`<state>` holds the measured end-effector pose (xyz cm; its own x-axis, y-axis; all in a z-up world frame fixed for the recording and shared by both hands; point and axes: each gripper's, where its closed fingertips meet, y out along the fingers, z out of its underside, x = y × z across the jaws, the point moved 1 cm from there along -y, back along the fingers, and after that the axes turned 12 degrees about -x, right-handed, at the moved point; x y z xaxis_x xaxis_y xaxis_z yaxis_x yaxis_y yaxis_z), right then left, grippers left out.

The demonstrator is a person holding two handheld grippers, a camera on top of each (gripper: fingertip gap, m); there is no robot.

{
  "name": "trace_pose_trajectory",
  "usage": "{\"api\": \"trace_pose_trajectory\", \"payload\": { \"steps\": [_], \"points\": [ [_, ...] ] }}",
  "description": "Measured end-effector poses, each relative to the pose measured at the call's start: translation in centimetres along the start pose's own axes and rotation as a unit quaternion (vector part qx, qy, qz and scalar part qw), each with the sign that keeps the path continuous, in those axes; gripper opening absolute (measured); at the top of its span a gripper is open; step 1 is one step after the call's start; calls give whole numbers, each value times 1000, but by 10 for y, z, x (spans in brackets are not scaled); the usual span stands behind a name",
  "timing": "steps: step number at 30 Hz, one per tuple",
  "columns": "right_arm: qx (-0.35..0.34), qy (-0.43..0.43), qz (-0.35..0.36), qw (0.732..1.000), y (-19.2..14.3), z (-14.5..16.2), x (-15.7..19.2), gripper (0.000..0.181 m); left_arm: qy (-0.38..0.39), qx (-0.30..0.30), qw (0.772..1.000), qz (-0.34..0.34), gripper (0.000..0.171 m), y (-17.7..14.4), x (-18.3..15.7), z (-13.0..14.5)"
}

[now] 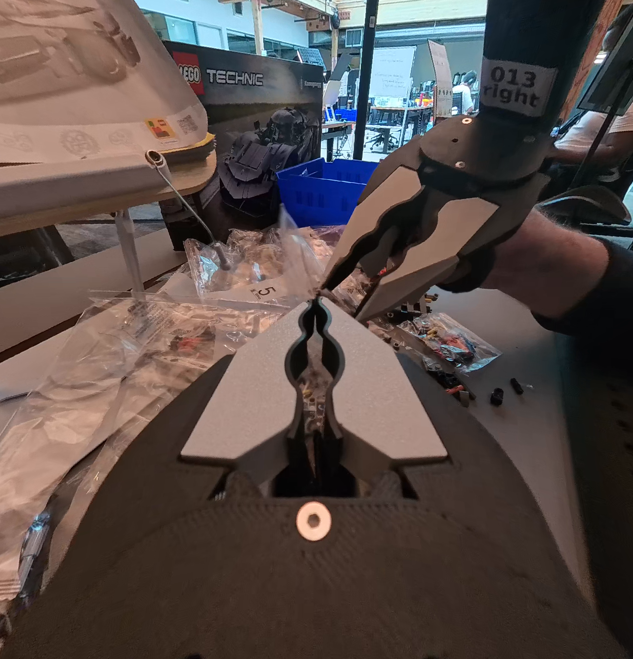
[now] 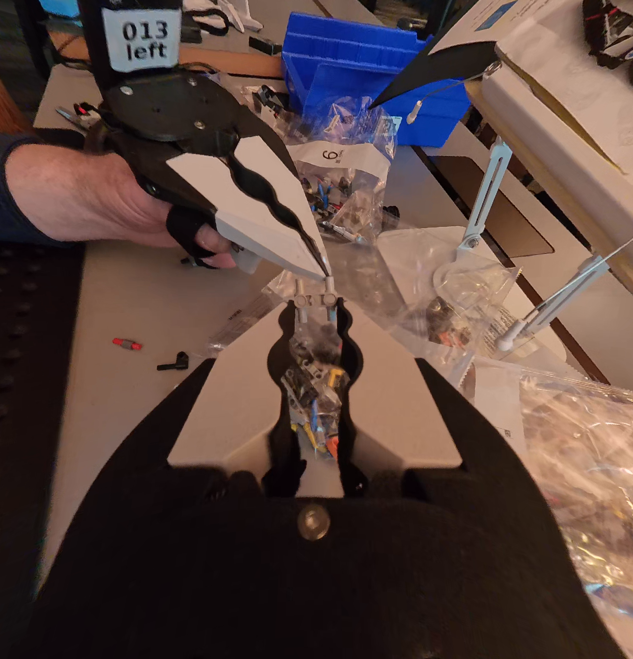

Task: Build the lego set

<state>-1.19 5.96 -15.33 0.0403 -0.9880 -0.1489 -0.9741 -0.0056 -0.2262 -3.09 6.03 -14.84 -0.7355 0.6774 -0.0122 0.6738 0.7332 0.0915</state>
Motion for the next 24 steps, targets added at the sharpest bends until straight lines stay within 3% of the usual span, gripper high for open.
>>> {"api": "trace_pose_trajectory", "payload": {
  "steps": [6, 24],
  "points": [
    [-53, 61, -1, 997, -2, -12, -5, 20, -18, -9, 1000, 3, 0, 0, 0, -2],
    [-4, 57, 28, 998, 9, 6, -9, 20, -30, -19, 999, 9, 0, 0, -1, -4]
  ]
}}
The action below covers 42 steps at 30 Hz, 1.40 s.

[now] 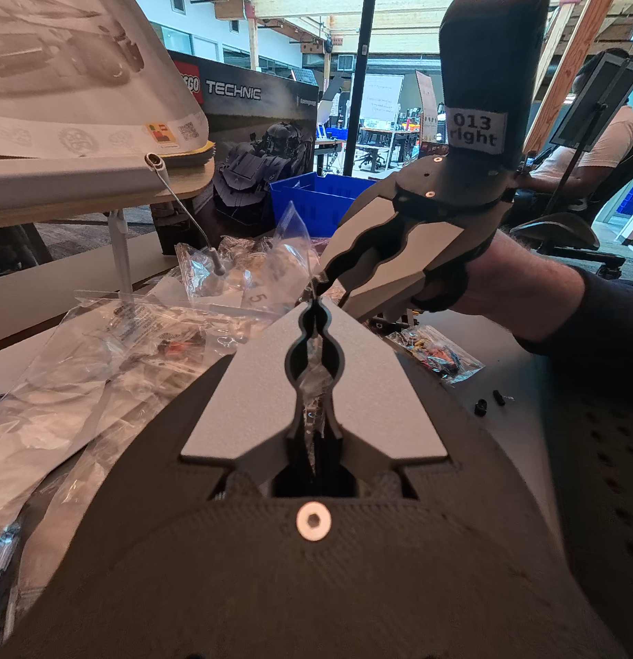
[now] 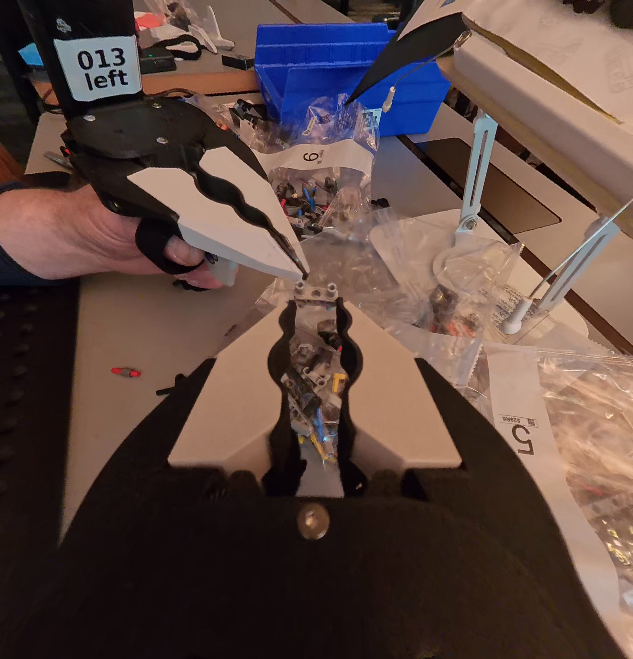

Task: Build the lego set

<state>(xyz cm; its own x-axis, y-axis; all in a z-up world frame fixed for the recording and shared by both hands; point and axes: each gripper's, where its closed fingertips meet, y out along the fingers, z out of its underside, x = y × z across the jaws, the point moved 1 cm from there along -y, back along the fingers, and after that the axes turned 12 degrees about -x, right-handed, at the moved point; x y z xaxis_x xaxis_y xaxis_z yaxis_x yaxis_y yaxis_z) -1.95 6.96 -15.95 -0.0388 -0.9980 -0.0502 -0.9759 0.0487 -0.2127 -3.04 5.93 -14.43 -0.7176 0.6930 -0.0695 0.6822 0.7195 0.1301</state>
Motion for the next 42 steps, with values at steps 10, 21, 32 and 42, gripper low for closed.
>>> {"api": "trace_pose_trajectory", "payload": {
  "steps": [10, 21, 32, 42],
  "points": [
    [-21, 21, -9, 1000, -2, -6, 0, 20, -8, -12, 1000, 1, 0, -1, 1, -4],
    [-104, 126, -44, 986, -11, -23, -6, 20, -37, -26, 999, 3, 0, -2, 3, -7],
    [-98, 97, -42, 990, -6, -25, 1, 19, -41, -27, 999, 4, 0, -3, 3, -8],
    [-117, 135, -50, 983, -4, -25, -3, 19, -43, -26, 999, 5, 0, -2, 3, -6]
  ]
}}
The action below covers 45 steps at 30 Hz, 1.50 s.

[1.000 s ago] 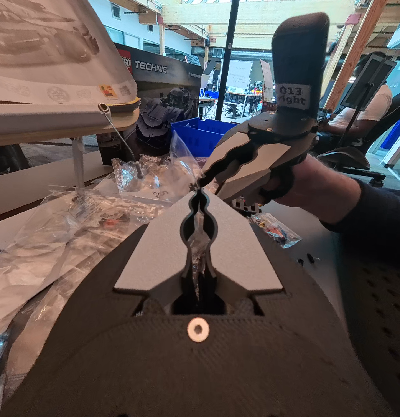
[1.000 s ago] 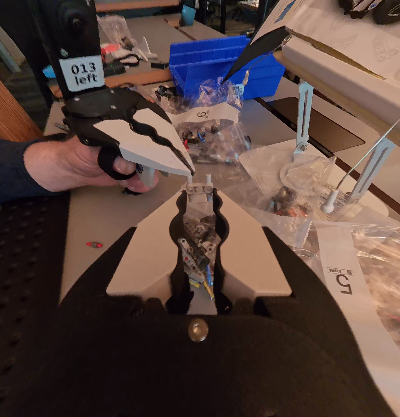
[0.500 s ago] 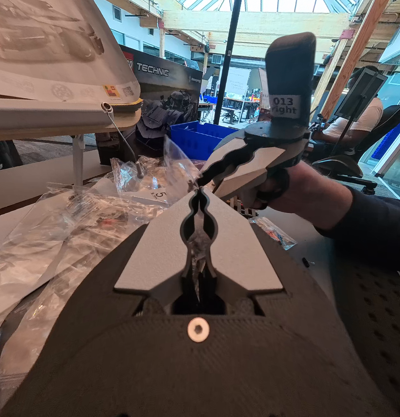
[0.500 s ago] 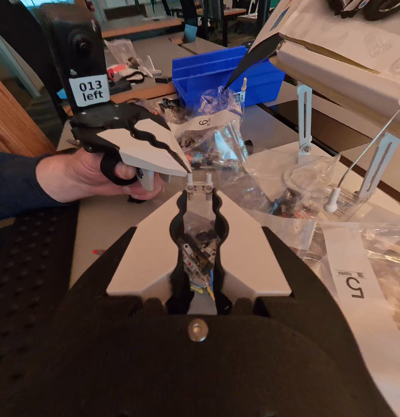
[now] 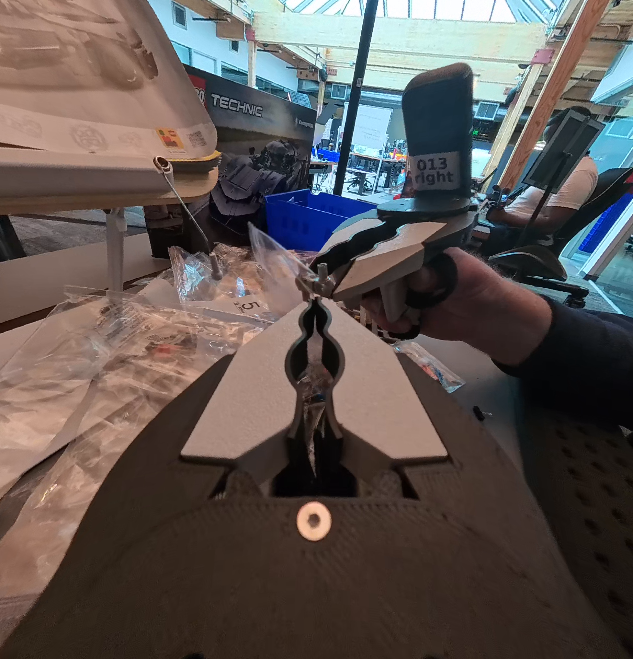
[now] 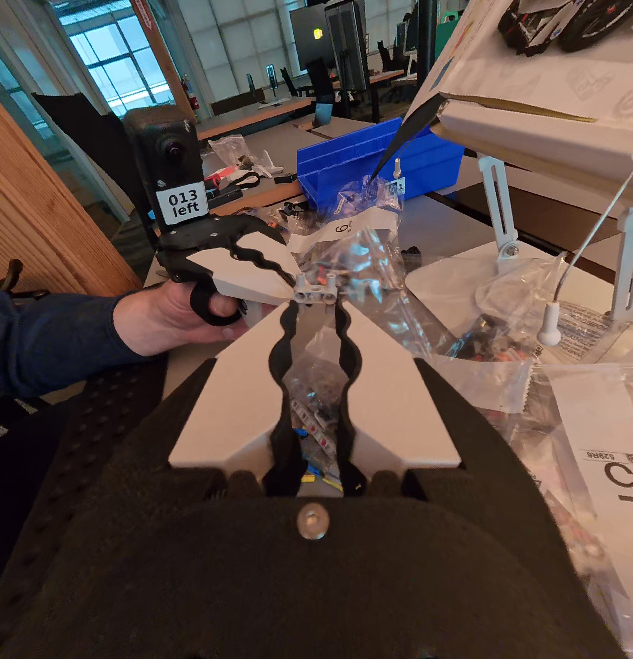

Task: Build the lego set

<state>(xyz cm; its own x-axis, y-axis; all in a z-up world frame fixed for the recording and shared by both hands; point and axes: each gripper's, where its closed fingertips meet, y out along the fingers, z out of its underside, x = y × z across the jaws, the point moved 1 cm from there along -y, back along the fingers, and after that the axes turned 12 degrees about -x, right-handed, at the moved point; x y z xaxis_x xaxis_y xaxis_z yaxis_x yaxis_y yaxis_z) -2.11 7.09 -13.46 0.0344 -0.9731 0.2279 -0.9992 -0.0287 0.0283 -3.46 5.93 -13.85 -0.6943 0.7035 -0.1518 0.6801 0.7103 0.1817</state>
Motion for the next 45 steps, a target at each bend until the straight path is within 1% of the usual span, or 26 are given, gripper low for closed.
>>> {"api": "trace_pose_trajectory", "payload": {
  "steps": [1, 2, 3, 12, 14, 16, 18, 21, 23, 25, 27, 30, 33, 38, 40, 41, 42, 43, 45],
  "points": [
    [4, 0, 6, 1000, 0, 2, -3, 19, -1, 0, 1000, 2, 0, 0, 0, 0],
    [12, -3, 11, 1000, -1, 5, -5, 14, -3, -3, 1000, 1, 0, 0, 0, -1],
    [17, -7, 15, 1000, -1, 7, -7, 0, -5, -6, 1000, 4, 0, 0, -1, -2],
    [44, -17, 12, 999, 1, 17, -6, 0, -5, 0, 1000, 1, 0, 0, 0, 0],
    [55, -27, 17, 998, -3, 17, -8, 3, -4, 1, 1000, 0, 0, -1, 1, 0],
    [84, -62, 35, 994, -9, 20, -12, 8, 6, 5, 1000, -5, 0, -2, 2, 0],
    [103, -91, 33, 990, -11, 23, -10, 14, 20, 11, 1000, -9, 0, -2, 4, 0],
    [106, -75, 20, 991, -7, 27, -4, 23, 1, 14, 1000, 2, 0, -2, 2, 2],
    [98, -77, 17, 992, -5, 26, -2, 22, -3, 17, 1000, 4, 0, -2, 2, 4],
    [80, -58, 5, 995, -4, 20, 3, 24, -6, 20, 1000, 8, 0, -2, 1, 5],
    [85, -60, 4, 995, -4, 21, 3, 24, -19, 23, 999, 20, 0, -1, -3, 7],
    [105, -80, 2, 991, 0, 30, 5, 21, -24, 32, 999, 28, 0, 1, -6, 12],
    [113, -106, 1, 988, 1, 32, 8, 0, -26, 30, 999, 30, 0, 1, -6, 12],
    [104, -98, 0, 990, -3, 27, 6, 0, -32, 25, 999, 27, 0, 0, -4, 10],
    [83, -85, -7, 993, -5, 21, 8, 0, -33, 24, 999, 27, 0, 0, -4, 9],
    [75, -78, -14, 994, -5, 18, 10, 4, -35, 24, 999, 27, 0, 0, -4, 9],
    [81, -72, -19, 994, -5, 19, 12, 14, -35, 25, 999, 28, 0, 0, -5, 10],
    [88, -74, -15, 993, -6, 20, 11, 19, -36, 26, 999, 28, 0, 0, -5, 11],
    [86, -78, -9, 993, -5, 20, 10, 21, -43, 27, 998, 34, 0, 1, -7, 12]
  ]
}}
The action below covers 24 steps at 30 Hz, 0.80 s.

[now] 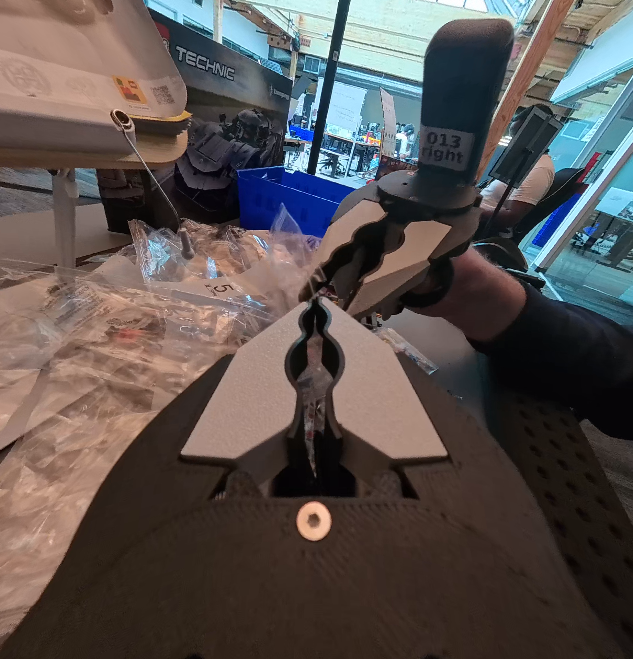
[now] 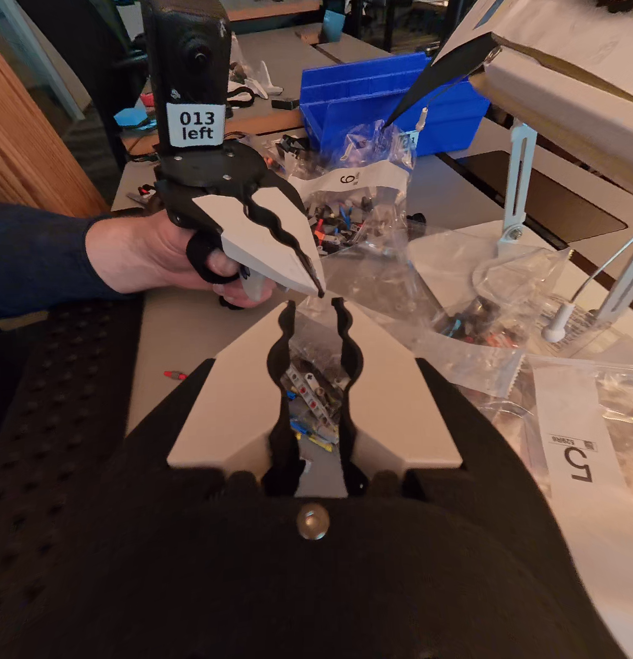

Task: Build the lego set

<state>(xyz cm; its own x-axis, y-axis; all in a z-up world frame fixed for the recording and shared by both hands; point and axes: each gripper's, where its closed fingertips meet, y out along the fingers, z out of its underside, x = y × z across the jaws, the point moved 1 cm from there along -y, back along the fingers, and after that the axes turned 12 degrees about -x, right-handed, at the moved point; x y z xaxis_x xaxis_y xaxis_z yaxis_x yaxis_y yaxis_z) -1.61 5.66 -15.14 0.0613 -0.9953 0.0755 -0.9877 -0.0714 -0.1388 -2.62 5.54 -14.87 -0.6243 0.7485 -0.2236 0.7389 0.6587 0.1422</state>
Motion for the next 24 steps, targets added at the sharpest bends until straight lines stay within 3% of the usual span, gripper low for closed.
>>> {"api": "trace_pose_trajectory", "payload": {
  "steps": [6, 14, 21, 24],
  "points": [
    [29, -1, 6, 1000, 7, 11, -1, 28, 1, 1, 1000, 3, 0, 1, -1, 1],
    [58, -33, 53, 996, 2, 17, -13, 0, -2, 4, 1000, 6, 0, 1, -2, 3],
    [103, -67, 83, 989, 1, 29, -21, 0, 0, 3, 1000, 6, 0, 1, -2, 2],
    [87, -33, 55, 994, 4, 26, -13, 15, 1, 4, 1000, 6, 0, 1, -2, 2]
  ]
}}
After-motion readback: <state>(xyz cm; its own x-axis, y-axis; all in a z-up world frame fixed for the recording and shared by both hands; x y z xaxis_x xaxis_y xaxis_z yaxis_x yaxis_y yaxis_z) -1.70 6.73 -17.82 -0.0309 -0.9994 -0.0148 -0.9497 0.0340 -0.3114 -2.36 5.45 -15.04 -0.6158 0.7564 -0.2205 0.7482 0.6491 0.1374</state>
